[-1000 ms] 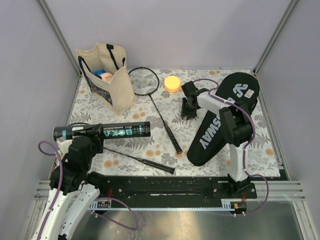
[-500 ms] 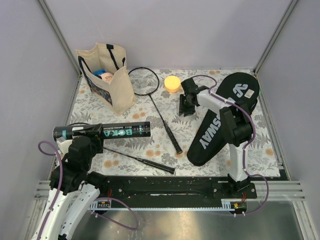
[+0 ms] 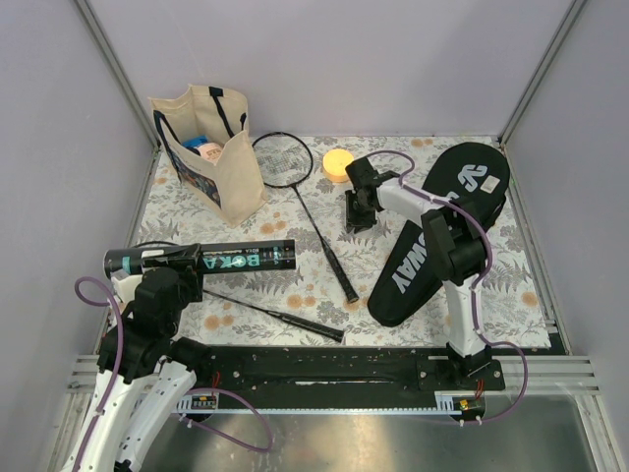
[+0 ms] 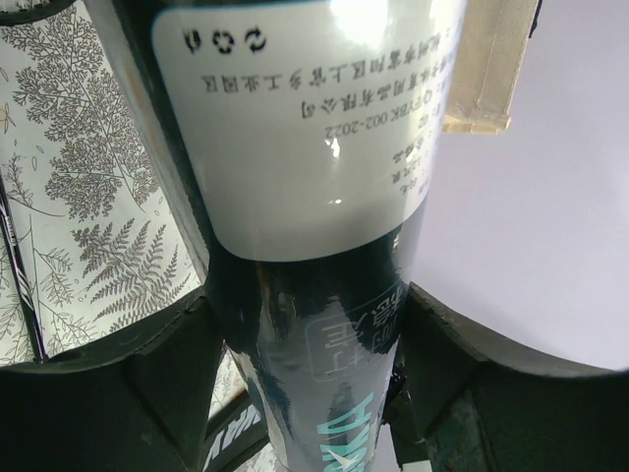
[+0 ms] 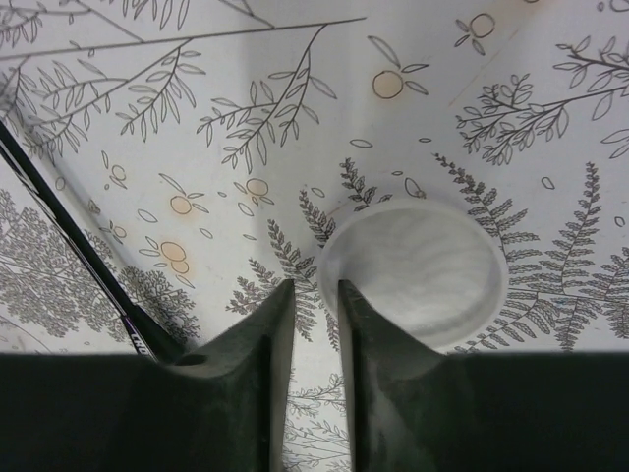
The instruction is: Pack up the badminton gear
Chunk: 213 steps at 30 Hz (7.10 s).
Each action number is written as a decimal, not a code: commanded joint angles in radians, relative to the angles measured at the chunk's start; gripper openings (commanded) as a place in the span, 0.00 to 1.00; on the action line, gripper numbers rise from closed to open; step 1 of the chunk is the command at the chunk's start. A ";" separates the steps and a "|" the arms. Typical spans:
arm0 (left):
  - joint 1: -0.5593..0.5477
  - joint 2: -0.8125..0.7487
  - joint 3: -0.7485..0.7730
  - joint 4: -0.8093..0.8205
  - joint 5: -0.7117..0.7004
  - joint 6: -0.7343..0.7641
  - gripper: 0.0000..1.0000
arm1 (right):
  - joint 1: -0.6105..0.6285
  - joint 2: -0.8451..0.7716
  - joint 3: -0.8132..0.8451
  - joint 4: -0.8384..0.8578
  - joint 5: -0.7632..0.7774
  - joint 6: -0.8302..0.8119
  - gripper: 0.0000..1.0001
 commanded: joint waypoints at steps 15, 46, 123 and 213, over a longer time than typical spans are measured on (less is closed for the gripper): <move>0.000 0.100 0.052 -0.040 0.127 -0.139 0.30 | 0.035 -0.375 -0.282 0.212 -0.115 -0.057 0.00; 0.000 0.165 0.079 0.038 0.298 -0.227 0.27 | 0.259 -1.144 -0.976 1.191 -0.557 0.245 0.00; 0.000 0.093 0.063 0.196 0.540 -0.158 0.22 | 0.282 -1.040 -0.996 1.492 -0.714 0.504 0.00; 0.002 0.074 -0.094 0.443 0.652 -0.385 0.24 | 0.176 -0.850 -0.959 1.902 -0.680 0.633 0.67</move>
